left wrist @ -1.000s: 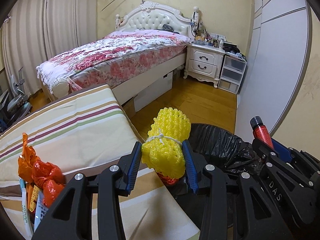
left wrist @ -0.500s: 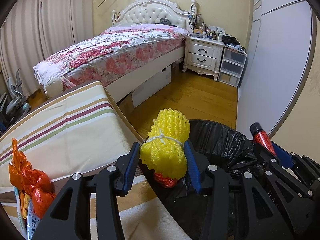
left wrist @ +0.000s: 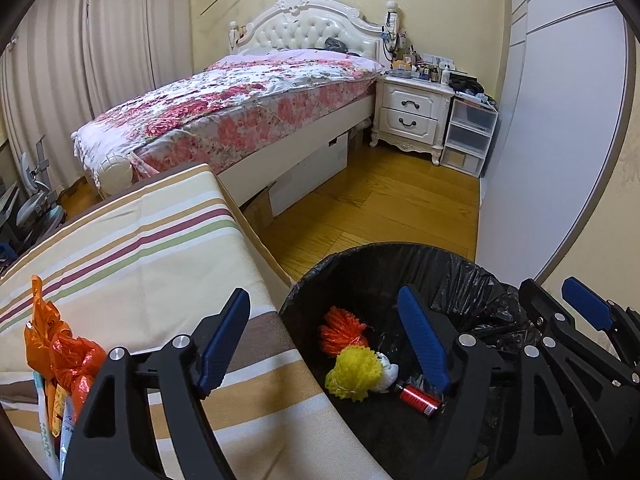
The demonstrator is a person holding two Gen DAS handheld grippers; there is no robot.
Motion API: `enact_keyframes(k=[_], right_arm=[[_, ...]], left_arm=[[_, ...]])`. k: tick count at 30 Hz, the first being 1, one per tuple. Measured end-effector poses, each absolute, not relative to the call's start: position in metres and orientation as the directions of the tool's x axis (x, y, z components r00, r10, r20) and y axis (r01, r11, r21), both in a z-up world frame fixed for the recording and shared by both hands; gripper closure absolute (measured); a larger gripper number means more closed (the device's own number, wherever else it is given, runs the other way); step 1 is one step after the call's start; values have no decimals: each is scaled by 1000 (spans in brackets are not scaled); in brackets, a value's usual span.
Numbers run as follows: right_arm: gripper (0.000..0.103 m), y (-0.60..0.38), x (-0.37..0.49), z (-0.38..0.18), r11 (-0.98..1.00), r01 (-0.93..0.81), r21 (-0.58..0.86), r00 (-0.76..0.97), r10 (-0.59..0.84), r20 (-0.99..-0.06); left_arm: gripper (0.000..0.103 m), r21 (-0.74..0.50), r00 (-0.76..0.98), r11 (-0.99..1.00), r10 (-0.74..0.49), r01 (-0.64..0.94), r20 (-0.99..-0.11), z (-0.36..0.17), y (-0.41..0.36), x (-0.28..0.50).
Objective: Collect trash
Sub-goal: 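Open the right gripper dropping the red can while the left drops the yellow net, then move both open grippers back over the remaining trash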
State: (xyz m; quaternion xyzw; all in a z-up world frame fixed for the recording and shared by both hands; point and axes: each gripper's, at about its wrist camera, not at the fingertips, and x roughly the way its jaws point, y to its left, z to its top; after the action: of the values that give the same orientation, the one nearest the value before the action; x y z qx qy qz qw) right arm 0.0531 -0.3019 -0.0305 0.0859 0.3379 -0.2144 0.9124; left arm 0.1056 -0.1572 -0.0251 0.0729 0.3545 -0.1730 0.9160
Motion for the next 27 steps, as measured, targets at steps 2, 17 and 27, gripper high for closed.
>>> enact_keyframes(k=[2,17,27], right_arm=[[47,-301,51,-29,892,453,10,682,-339,-648],[47,-256,43,-10,939,344,24,733,-252,-631],[47,-183,45,2,987,161,19,774,-114,-623]], left_arm=[[27,7,692,934,-259,357,-674,-22,-152,105],[26,-7,752,976,-172,217,-636,13,-70,79],[26,14,782,999,-20,37,-623,18,22,53]])
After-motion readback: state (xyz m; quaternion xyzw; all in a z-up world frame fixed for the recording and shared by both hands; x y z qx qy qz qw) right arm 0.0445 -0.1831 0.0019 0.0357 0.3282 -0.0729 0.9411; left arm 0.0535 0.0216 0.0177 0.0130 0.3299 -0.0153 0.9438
